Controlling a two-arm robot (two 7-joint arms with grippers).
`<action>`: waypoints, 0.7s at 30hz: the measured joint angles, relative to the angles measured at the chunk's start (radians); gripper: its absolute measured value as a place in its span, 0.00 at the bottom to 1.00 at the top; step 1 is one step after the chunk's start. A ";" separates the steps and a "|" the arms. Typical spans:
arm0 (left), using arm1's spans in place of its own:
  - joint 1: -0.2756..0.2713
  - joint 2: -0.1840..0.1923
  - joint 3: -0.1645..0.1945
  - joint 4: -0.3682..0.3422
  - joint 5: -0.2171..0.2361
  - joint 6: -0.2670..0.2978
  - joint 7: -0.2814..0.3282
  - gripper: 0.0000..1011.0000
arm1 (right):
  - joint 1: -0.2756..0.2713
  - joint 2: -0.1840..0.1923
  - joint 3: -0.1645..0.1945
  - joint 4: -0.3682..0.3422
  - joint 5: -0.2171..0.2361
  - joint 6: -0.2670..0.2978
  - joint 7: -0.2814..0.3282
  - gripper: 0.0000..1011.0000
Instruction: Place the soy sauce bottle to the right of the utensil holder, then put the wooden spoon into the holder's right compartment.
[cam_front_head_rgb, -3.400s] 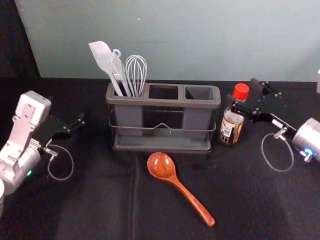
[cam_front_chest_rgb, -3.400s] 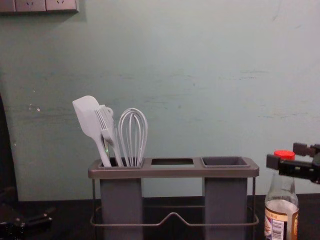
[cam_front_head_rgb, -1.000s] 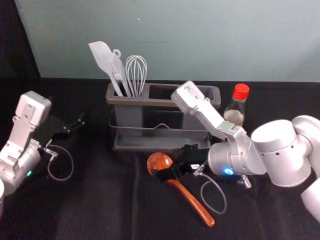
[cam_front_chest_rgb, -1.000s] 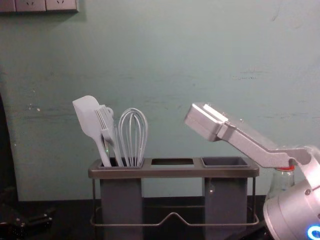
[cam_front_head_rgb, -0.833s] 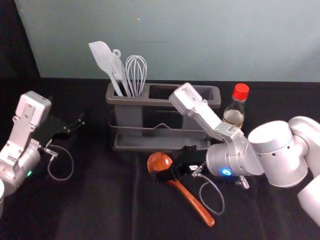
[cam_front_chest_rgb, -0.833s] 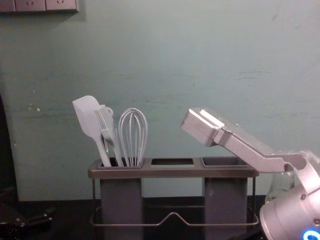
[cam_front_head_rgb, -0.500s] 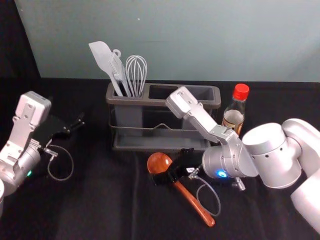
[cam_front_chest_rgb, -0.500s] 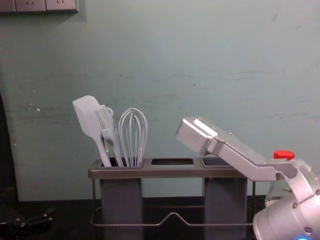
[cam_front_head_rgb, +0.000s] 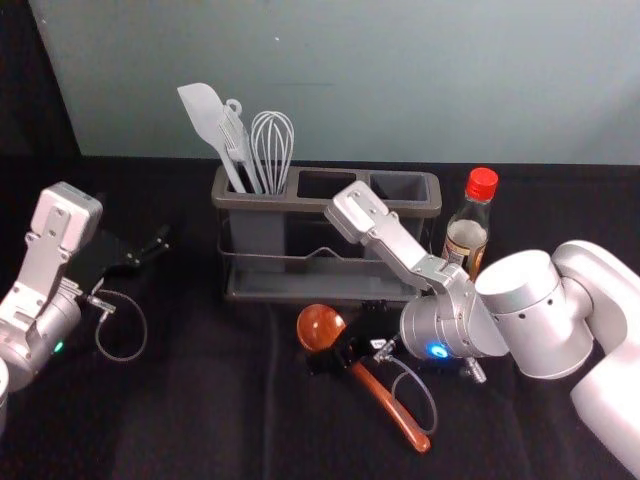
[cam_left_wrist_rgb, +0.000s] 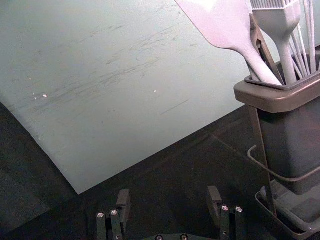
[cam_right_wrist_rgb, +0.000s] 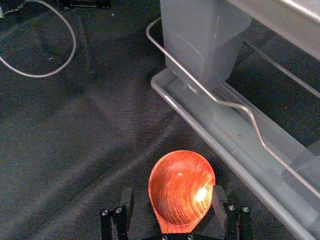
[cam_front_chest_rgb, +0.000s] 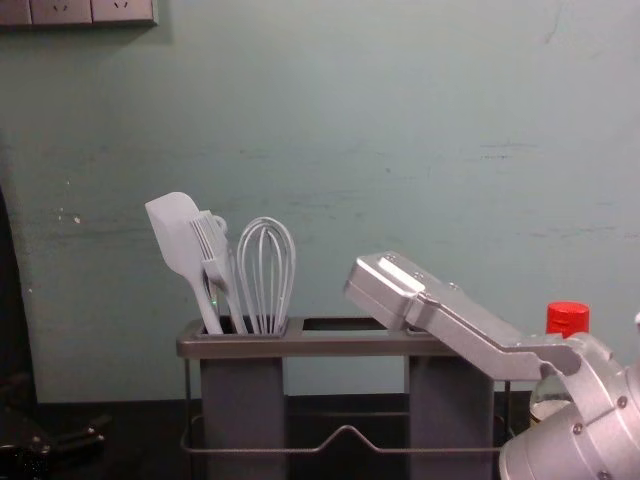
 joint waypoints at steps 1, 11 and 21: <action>0.000 0.000 0.000 0.000 0.000 0.000 0.000 0.99 | -0.001 -0.001 0.001 0.002 -0.001 -0.001 0.001 0.99; 0.000 0.000 0.000 0.000 0.000 0.000 0.000 0.99 | -0.008 -0.014 0.012 0.012 -0.025 -0.015 0.007 0.99; 0.000 0.000 0.000 0.000 0.000 0.000 0.000 0.99 | -0.009 -0.025 0.015 0.025 -0.050 -0.023 0.022 0.99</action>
